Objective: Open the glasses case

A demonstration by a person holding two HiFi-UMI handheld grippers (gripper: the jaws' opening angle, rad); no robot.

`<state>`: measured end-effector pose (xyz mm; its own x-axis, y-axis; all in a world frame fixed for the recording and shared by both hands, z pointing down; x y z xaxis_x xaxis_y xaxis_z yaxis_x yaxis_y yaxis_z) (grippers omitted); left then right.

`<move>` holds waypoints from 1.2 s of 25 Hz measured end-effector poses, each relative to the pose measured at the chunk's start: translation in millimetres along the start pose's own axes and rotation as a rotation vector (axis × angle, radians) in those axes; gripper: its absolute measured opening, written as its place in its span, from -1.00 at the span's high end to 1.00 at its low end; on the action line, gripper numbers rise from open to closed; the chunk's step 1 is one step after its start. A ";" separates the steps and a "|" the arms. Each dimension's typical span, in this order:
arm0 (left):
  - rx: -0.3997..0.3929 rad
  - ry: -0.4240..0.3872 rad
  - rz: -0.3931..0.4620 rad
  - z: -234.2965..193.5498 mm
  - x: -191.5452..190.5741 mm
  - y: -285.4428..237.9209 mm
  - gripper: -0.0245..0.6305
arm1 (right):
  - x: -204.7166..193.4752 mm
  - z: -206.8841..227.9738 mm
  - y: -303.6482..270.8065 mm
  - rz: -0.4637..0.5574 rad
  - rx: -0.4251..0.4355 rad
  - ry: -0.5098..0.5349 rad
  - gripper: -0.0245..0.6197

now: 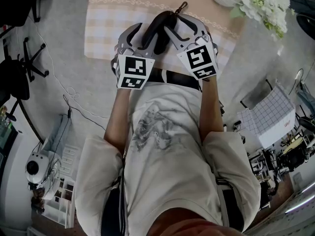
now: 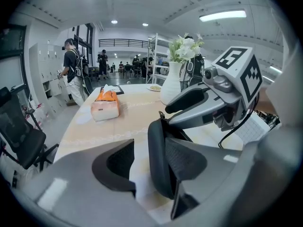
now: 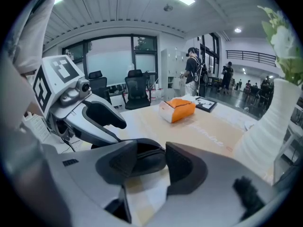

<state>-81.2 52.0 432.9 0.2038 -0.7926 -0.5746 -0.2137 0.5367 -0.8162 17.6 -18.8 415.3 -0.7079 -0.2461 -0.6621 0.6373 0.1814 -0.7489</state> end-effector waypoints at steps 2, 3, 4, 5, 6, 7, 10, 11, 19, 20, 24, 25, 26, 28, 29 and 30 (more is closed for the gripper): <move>0.004 -0.001 -0.001 -1.2 -0.5 0.1 0.27 | -1.2 0.0 0.6 -0.003 0.001 -0.001 0.33; 0.007 -0.002 -0.002 -1.9 -0.7 0.1 0.27 | -1.6 0.0 0.8 -0.005 0.001 0.001 0.33; 0.011 -0.003 -0.004 -2.4 -0.8 0.1 0.27 | -2.0 0.0 0.9 -0.006 0.000 0.003 0.33; 0.015 -0.005 -0.006 -3.0 -0.8 0.0 0.27 | -2.3 -0.1 0.9 -0.007 0.000 0.004 0.33; 0.019 -0.006 -0.008 -3.5 -0.9 -0.1 0.27 | -2.5 -0.2 0.9 -0.008 0.000 0.006 0.33; 0.023 -0.008 -0.009 -4.1 -1.1 -0.1 0.27 | -2.7 -0.3 0.9 -0.009 0.000 0.006 0.33; 0.029 -0.008 -0.010 -5.8 -2.3 0.1 0.27 | -3.8 -1.0 1.1 -0.009 0.001 0.005 0.33; 0.030 -0.006 -0.009 -6.5 -2.6 0.2 0.27 | -4.2 -1.1 1.3 -0.008 0.001 0.004 0.33; 0.040 0.018 -0.006 -12.4 -4.5 1.4 0.27 | -5.4 -1.7 3.0 0.004 0.001 -0.013 0.33; 0.040 0.023 -0.006 -13.4 -5.2 1.1 0.27 | -5.7 -1.8 2.9 0.005 0.000 -0.014 0.33; 0.043 0.032 -0.002 -17.2 -5.2 0.7 0.27 | -6.6 -2.1 2.3 0.010 -0.002 -0.015 0.33; 0.043 0.028 0.001 -18.2 -3.7 0.9 0.27 | -6.7 -2.1 2.4 0.011 -0.002 -0.015 0.33; 0.043 0.026 0.003 -19.2 -2.7 1.2 0.27 | -6.7 -2.2 2.4 0.012 -0.003 -0.016 0.33; 0.044 0.029 0.005 -21.0 -2.7 1.3 0.27 | -6.7 -2.5 2.4 0.016 -0.003 -0.017 0.33; 0.044 0.032 0.005 -21.8 -3.0 1.3 0.27 | -6.7 -2.6 2.4 0.018 -0.004 -0.018 0.33; 0.044 0.034 0.005 -22.4 -3.3 1.2 0.27 | -6.8 -2.7 2.3 0.020 -0.004 -0.018 0.33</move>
<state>-103.5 48.7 435.2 0.1699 -0.7987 -0.5773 -0.1720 0.5528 -0.8154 23.1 -14.1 418.0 -0.6897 -0.2596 -0.6760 0.6499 0.1899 -0.7359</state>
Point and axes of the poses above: the fingertips, and each gripper's own axes: y backward along the fingers, z to its right, x out of its top, the point moved 6 cm from there along y, backward along the fingers, and after that the axes turned 10 degrees about -z, right-handed, at the moved point
